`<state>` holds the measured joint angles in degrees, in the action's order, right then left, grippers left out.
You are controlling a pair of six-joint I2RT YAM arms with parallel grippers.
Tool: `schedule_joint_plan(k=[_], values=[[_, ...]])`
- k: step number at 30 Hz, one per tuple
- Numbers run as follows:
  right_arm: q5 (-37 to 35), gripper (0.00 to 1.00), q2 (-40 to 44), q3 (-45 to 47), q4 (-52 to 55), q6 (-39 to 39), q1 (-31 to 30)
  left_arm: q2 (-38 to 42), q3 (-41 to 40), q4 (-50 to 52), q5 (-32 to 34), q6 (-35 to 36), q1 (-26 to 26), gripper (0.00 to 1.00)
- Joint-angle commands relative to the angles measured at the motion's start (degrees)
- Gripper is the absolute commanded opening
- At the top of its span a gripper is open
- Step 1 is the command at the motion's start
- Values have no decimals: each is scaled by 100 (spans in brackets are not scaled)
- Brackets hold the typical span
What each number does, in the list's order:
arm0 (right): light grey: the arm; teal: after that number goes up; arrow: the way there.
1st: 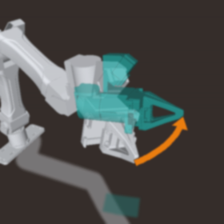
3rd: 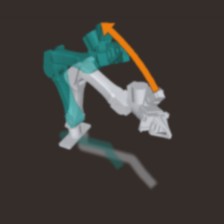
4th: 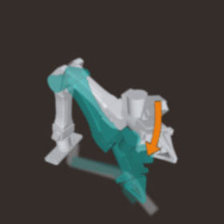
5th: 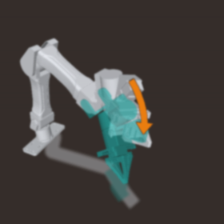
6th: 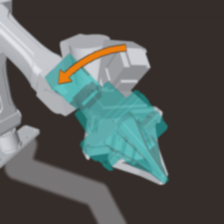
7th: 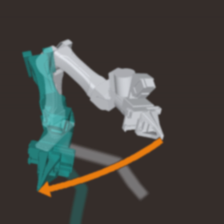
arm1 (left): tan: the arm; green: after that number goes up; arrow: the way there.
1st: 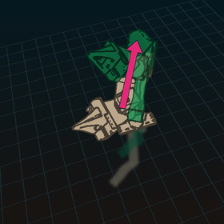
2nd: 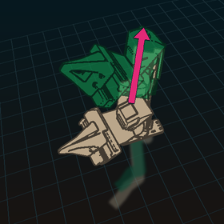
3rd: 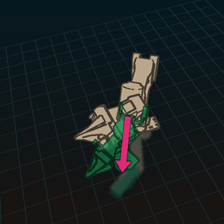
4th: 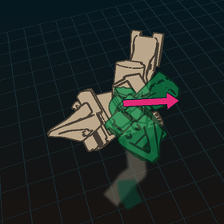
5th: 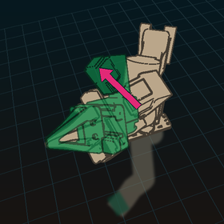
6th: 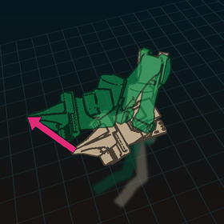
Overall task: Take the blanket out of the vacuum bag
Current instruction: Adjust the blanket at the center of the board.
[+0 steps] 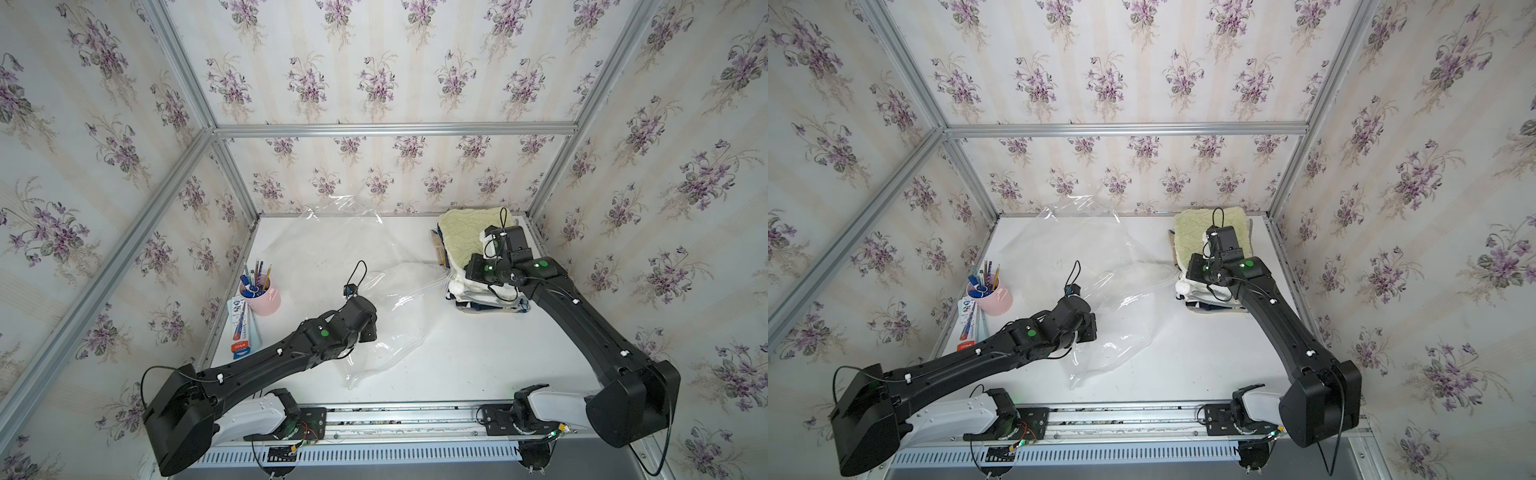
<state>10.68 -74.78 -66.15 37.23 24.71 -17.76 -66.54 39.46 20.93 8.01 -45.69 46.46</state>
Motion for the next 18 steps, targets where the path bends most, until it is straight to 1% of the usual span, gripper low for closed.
schedule_joint_plan(k=[1, 2, 4, 7, 10, 11, 14, 16, 18], values=[[869, 33, -54, 140, 116, 42, -8, 9, 18, 30, 16, 52, 4, 5], [812, 42, -62, 156, 197, 64, -8, 25, 18, 36, 11, 53, 8, 5], [343, 51, 20, 98, 395, 61, -8, 65, 22, 43, 16, 44, 4, 5], [-292, 56, 193, -166, 671, 34, 62, 122, -11, 62, 16, 43, 6, 6], [-487, 59, 310, -330, 728, 51, 450, 149, -18, 69, -1, 43, 4, 6], [-484, 59, 309, -359, 737, 52, 696, 158, -14, 69, -1, 35, 4, 6], [-157, 59, 313, -250, 579, 130, 1624, 220, -9, 76, -28, 35, 4, 6], [-188, 59, 308, -167, 483, 128, 2022, 312, -18, 158, 27, 45, 6, 5], [-233, 59, 306, -35, 371, 168, 2270, 430, -30, 264, 100, 60, 4, 6]])
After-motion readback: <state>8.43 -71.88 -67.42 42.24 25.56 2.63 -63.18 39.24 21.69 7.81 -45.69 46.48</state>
